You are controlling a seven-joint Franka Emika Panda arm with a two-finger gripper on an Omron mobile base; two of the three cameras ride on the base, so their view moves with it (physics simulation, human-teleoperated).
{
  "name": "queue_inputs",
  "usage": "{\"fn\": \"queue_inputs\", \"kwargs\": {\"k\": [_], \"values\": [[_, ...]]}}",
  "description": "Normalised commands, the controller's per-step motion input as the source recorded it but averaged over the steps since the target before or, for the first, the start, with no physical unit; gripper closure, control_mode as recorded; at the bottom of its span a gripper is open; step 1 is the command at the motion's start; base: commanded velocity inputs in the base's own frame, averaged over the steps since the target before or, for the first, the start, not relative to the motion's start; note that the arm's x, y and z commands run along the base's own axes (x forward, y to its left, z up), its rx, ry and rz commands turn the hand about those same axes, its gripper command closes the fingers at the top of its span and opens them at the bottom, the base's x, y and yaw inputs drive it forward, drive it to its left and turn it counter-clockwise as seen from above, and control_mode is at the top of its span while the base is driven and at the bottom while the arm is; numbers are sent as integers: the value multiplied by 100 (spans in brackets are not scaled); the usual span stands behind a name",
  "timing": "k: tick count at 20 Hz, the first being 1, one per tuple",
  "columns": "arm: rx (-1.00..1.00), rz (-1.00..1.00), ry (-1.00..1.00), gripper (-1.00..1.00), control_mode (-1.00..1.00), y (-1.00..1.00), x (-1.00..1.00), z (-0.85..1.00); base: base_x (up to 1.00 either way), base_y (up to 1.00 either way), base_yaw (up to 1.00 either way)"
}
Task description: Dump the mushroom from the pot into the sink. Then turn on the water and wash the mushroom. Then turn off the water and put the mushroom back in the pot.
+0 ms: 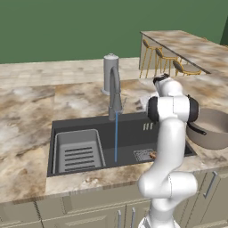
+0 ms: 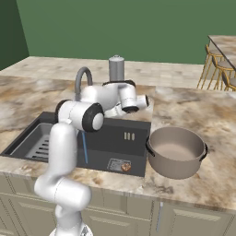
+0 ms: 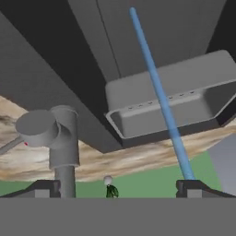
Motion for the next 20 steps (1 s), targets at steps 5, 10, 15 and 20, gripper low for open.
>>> {"fn": "queue_inputs", "kwargs": {"k": [5,10,15,20], "values": [[15,0,16,-100,-100,-49,0,-34,0,0,0],[6,0,-1,-100,-100,-3,9,-54,0,0,0],[4,2,-12,-100,-100,5,10,-28,0,0,0],[0,11,-24,-100,-100,37,12,0,0,0,0]]}}
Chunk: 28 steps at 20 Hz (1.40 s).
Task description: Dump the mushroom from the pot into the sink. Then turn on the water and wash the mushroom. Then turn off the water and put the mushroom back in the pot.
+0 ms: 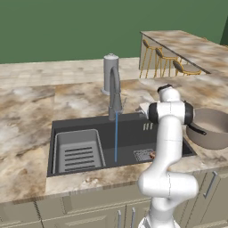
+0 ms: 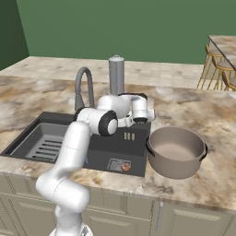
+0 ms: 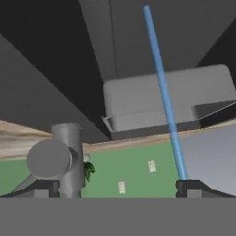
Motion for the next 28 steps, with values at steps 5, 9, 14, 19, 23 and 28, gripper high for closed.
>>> {"fn": "queue_inputs", "kwargs": {"k": [5,9,14,19,23,28], "values": [[0,11,-23,-100,-100,39,8,0,0,0,0],[0,5,-12,-100,-100,34,8,0,0,0,0],[0,2,-1,-100,-100,13,18,-2,0,0,0],[0,0,0,-100,-100,1,22,-6,0,0,0],[-2,0,0,-100,-100,2,26,-12,0,0,0],[-4,0,0,-100,-100,12,25,-9,0,0,0]]}}
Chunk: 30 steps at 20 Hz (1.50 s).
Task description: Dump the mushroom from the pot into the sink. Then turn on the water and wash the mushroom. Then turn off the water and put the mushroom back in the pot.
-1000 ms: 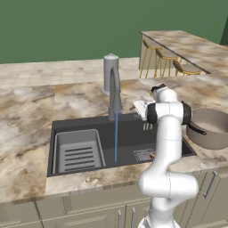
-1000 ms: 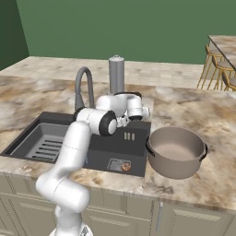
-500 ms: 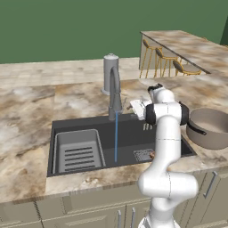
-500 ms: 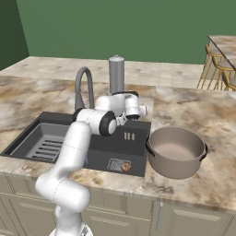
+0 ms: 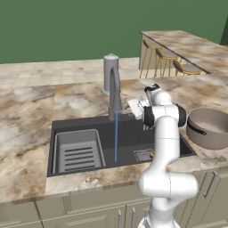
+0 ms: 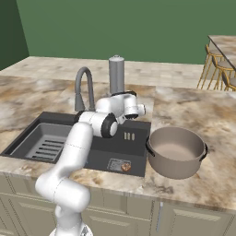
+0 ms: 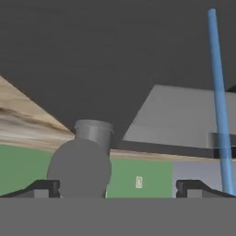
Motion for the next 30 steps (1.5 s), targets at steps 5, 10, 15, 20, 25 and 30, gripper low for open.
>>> {"fn": "queue_inputs", "kwargs": {"k": [5,10,15,20,25,30], "values": [[-5,0,0,-100,-100,14,23,-4,0,0,0],[-5,0,0,-100,-100,12,25,-9,0,0,0],[-5,0,0,-100,-100,6,19,-10,0,0,0],[0,2,-4,-100,-100,0,1,16,0,0,0],[0,5,-10,-100,-100,13,0,41,0,0,0],[-6,5,-7,-100,-100,39,0,39,0,0,0]]}}
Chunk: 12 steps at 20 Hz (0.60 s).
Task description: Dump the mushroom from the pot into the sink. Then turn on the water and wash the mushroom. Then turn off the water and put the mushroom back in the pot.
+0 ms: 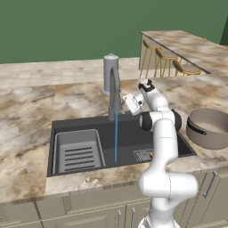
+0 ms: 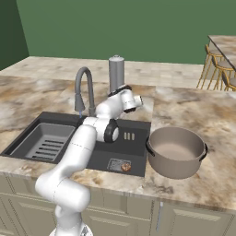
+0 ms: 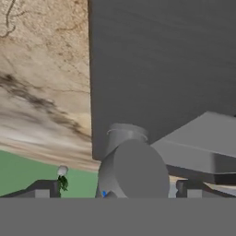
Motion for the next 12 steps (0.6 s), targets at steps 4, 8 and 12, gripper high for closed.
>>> {"fn": "queue_inputs", "kwargs": {"k": [4,8,12], "values": [[-14,3,-4,-100,-100,66,0,37,0,0,0],[-18,1,-3,-100,-100,74,0,34,0,0,0],[-19,0,-3,-100,-100,78,-1,35,0,0,0]]}}
